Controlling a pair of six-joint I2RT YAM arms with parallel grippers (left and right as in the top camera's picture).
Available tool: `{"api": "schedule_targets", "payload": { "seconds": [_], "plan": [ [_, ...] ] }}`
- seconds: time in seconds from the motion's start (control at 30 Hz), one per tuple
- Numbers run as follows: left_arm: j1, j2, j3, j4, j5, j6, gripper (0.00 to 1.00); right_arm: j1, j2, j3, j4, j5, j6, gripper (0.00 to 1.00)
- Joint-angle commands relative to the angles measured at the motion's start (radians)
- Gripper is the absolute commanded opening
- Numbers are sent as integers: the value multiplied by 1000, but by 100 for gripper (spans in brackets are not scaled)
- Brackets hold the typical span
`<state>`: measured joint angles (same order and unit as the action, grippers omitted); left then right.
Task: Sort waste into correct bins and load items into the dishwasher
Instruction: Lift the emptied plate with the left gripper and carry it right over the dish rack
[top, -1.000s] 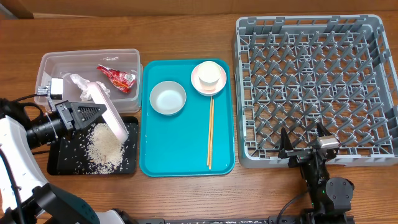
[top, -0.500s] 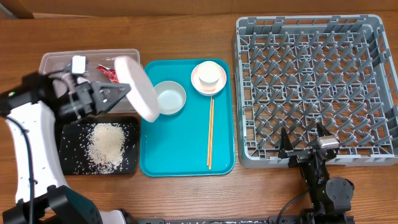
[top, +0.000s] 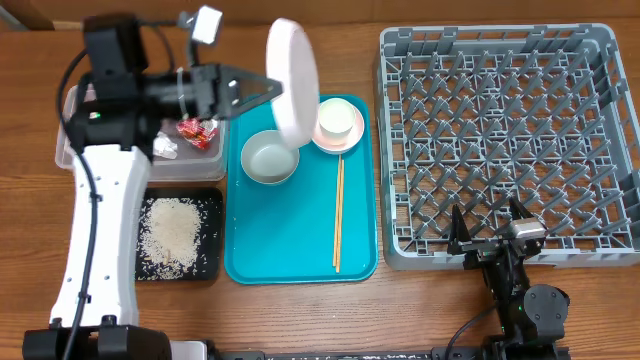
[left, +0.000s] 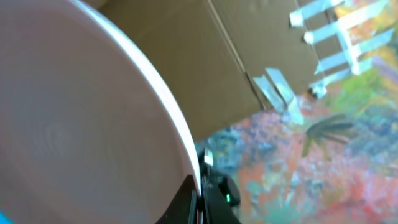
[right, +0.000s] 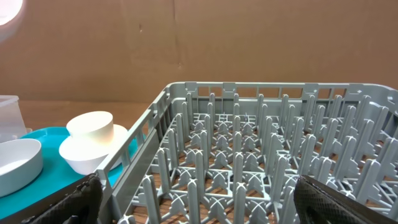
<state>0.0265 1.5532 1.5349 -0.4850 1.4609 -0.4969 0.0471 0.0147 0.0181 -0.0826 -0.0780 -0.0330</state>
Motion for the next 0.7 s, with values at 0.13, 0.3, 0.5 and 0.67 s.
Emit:
{"api": "schedule_targets", "payload": {
  "seconds": [0.13,0.3,0.5,0.67],
  "plan": [
    [-210,-26,32,354,-398,-462,4,-3,-11,-10,5,-2,3,100],
    [-370,-16,32,384,-793,-496,4,-3,-11,-10,5,-2,3,100],
    [-540,44,32,494,-1143,-547,4,-3,-11,-10,5,-2,3,100],
    [-594,180,32,808,-1013,-658,4,-3,-11,-10,5,-2,3,100]
  ]
}}
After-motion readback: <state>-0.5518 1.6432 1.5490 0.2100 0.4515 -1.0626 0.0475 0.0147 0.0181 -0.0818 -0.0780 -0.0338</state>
